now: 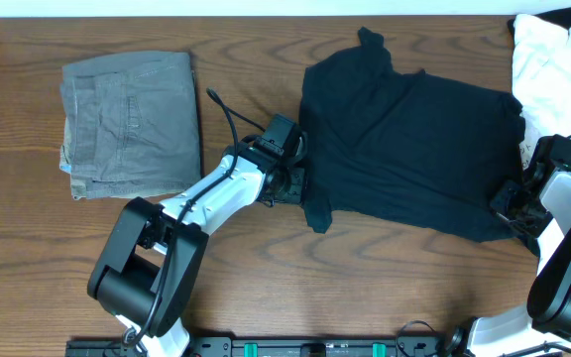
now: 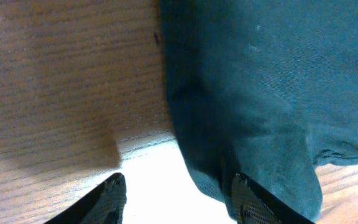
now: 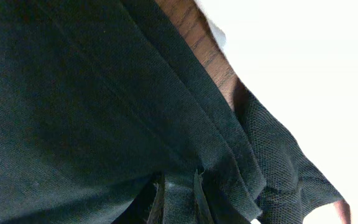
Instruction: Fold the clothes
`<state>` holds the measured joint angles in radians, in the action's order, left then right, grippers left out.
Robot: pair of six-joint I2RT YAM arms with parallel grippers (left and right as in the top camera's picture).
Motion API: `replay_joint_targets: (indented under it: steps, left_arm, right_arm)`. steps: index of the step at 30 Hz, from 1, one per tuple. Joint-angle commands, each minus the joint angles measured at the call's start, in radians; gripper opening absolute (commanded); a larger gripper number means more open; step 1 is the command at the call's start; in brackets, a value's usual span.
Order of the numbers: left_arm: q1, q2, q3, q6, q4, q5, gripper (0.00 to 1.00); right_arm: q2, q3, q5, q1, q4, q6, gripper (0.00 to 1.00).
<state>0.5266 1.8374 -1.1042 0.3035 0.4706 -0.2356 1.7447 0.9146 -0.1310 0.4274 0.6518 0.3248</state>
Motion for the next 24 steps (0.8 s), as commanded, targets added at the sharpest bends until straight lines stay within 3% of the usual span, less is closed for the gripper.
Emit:
replay_joint_targets:
  steps: [1,3,9,12,20,24]
  left_arm:
    - [0.000,0.010,-0.013,0.037,0.007,0.011,0.61]
    - [0.000,0.010,-0.013,0.063,0.011,0.011,0.82]
    - [0.000,0.023,-0.013,0.126,0.011,0.011,1.00]
    - [0.000,0.026,-0.013,0.130,0.011,0.011,1.00]
    - [0.000,0.032,-0.013,0.148,0.011,0.003,0.64]
    - [0.003,0.037,-0.013,0.166,0.010,-0.014,0.63]
  right_arm:
    - [0.101,-0.070,0.084,0.003,-0.024,-0.008,0.18]
    - [0.101,-0.070,0.087,0.003,-0.024,-0.009,0.18]
    - [0.101,-0.070,0.103,0.003,-0.024,-0.019,0.18]
    - [0.101,-0.070,0.109,0.003,-0.024,-0.019,0.18]
    - [0.101,-0.070,0.110,0.003,-0.023,-0.019,0.18]
    - [0.101,-0.070,0.113,0.003,-0.024,-0.019,0.18]
